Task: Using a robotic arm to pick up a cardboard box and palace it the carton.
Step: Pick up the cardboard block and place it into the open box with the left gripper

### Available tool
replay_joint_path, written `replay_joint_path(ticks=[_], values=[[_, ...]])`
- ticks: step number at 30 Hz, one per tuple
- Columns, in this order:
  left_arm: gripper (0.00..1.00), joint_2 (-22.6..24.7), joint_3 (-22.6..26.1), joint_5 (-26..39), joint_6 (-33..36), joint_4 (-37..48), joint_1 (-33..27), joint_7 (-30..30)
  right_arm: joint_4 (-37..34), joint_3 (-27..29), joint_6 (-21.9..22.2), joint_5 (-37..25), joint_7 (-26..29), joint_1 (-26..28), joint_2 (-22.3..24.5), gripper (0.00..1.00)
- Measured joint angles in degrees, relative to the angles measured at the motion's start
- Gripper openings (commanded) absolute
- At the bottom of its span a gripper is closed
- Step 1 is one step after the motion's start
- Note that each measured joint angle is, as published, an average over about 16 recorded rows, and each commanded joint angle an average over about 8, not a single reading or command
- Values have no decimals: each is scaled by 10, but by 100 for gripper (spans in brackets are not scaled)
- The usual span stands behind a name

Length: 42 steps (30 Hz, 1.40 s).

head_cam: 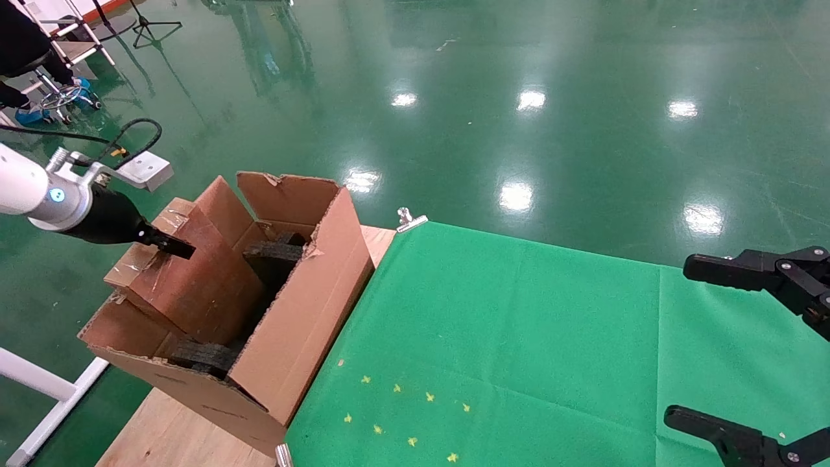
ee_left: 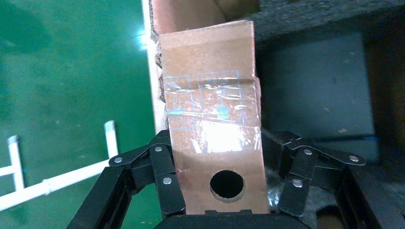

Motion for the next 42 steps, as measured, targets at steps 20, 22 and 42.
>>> replay_joint_path(ticks=[20, 22, 42], values=[[0, 41, -5, -7, -72, 40, 89, -53, 0, 0, 0, 0, 0, 0, 0, 100], [0, 43, -7, -8, -73, 41, 99, -57, 0, 0, 0, 0, 0, 0, 0, 100], [100, 63, -14, -19, -98, 40, 142, -84, 0, 0, 0, 0, 0, 0, 0, 100]])
